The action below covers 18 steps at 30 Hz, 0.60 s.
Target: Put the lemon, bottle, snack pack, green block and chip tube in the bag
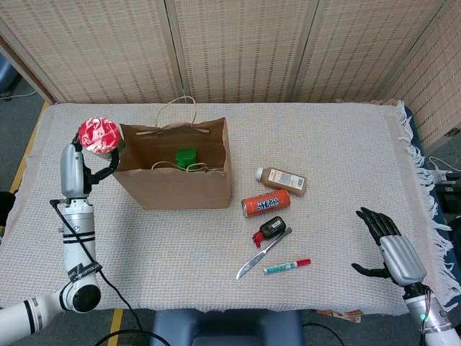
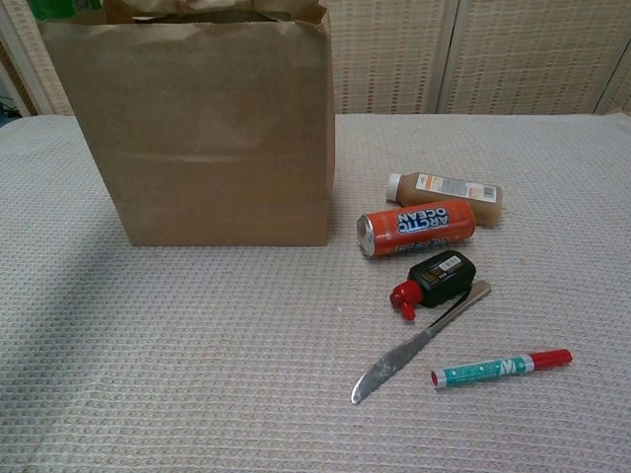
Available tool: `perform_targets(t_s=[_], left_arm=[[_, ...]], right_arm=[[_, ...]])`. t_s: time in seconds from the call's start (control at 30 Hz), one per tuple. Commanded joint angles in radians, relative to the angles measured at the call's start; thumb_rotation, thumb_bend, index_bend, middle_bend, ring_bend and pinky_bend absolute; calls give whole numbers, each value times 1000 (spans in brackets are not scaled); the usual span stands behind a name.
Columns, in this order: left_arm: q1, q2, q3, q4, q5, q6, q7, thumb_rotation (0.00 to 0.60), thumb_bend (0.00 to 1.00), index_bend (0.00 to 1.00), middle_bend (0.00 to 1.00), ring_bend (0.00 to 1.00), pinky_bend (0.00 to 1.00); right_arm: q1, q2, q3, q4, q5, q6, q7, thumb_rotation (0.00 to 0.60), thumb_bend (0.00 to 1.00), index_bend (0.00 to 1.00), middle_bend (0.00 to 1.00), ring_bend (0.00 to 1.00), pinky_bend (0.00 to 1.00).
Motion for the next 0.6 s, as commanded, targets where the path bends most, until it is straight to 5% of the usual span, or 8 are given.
perform_targets(t_s=[0.03, 0.33, 0.53, 0.6], left_arm=[[-52, -8, -50, -59, -10, -8, 12, 600, 688, 746, 712, 669, 726], [-102, -40, -68, -120, -29, -11, 23, 600, 687, 747, 712, 667, 722], [-101, -30, 16, -112, -3, -64, 48, 600, 662, 700, 664, 623, 683], [-103, 0, 76, -84, 45, -149, 18, 600, 607, 578, 543, 502, 572]], right_arm=[[0, 1, -1, 1, -2, 1, 3, 600, 25, 0, 0, 0, 0], [2, 4, 0, -1, 1, -4, 12, 600, 25, 0, 0, 0, 0], [3, 6, -1, -3, 1, -7, 13, 600, 26, 0, 0, 0, 0], [2, 5, -2, -3, -2, -4, 12, 600, 26, 0, 0, 0, 0]])
